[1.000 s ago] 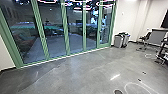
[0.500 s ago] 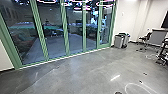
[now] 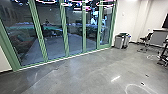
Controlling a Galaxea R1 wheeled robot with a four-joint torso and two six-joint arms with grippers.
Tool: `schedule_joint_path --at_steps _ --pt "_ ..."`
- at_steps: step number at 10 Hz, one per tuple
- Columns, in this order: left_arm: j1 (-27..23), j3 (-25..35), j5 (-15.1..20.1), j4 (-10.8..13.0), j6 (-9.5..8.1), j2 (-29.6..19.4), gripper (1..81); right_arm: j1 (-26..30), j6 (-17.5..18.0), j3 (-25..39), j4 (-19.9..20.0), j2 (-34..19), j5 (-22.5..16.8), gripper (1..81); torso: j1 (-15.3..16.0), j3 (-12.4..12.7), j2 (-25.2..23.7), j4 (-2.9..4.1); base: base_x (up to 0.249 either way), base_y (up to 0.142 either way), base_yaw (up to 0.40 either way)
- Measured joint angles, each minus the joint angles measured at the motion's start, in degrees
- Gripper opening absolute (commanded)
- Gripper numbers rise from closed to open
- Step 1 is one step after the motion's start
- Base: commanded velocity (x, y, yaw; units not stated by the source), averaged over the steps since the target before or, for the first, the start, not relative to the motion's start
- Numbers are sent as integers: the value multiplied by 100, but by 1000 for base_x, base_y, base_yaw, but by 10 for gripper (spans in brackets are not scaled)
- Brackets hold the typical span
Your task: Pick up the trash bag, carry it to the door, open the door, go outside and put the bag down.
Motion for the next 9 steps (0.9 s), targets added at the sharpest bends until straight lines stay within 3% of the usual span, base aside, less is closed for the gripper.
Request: schedule_joint_path --at_steps 9 --pt "-2 0 0 0 0 0 10 15 -11 0 -5 0 -11 811 0 0 0 0 151 -7 0"
